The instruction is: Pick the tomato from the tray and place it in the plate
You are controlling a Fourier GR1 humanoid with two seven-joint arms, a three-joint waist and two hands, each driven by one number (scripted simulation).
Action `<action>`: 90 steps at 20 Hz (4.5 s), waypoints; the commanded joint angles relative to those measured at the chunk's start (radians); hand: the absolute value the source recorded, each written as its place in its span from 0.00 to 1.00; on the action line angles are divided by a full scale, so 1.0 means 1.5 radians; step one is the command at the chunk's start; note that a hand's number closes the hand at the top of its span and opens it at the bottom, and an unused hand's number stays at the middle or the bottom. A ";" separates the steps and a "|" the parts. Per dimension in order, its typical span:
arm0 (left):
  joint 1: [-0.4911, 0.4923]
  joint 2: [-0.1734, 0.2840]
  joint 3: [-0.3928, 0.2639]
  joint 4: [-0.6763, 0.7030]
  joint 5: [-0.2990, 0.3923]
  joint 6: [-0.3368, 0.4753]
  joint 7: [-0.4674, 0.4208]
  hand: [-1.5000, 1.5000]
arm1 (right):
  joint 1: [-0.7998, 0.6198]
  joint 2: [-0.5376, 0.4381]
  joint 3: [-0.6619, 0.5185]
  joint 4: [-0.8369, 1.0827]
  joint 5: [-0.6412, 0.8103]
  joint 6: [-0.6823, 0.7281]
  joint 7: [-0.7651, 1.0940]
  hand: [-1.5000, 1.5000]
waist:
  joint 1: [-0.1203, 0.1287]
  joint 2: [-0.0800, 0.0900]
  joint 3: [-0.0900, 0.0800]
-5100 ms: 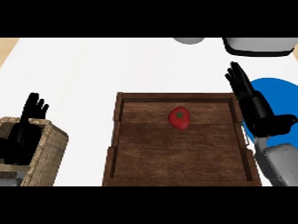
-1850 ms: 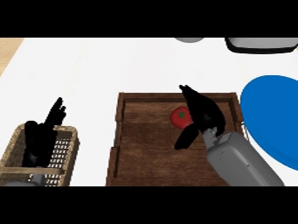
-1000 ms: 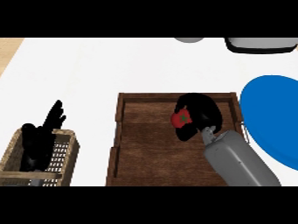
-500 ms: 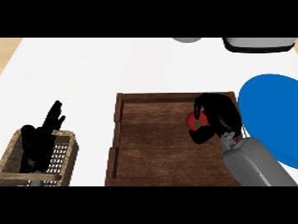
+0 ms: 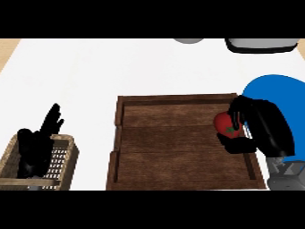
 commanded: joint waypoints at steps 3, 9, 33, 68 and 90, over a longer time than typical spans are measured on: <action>-0.007 -0.011 0.002 0.029 0.014 -0.017 -0.005 0.50 | 0.048 -0.029 -0.103 -0.119 0.023 -0.071 0.037 1.00 | -0.005 0.006 -0.013; -0.004 -0.040 -0.016 0.041 -0.009 0.006 -0.024 0.50 | 0.035 -0.041 -0.203 -0.108 -0.039 -0.019 0.063 1.00 | 0.010 0.009 -0.013; -0.039 -0.033 -0.011 0.068 0.005 -0.034 -0.022 0.50 | -0.079 -0.112 -0.304 0.472 -0.121 0.126 -0.217 1.00 | 0.023 0.015 -0.012; -0.016 -0.037 0.003 0.041 -0.008 -0.041 -0.019 0.50 | -0.112 -0.160 -0.559 0.720 -0.465 0.388 -0.651 0.00 | 0.017 0.010 -0.012; -0.046 -0.058 0.021 0.084 -0.016 -0.051 -0.028 0.50 | -0.107 -0.192 -0.543 0.871 -0.387 0.252 -0.737 0.00 | 0.019 0.015 -0.011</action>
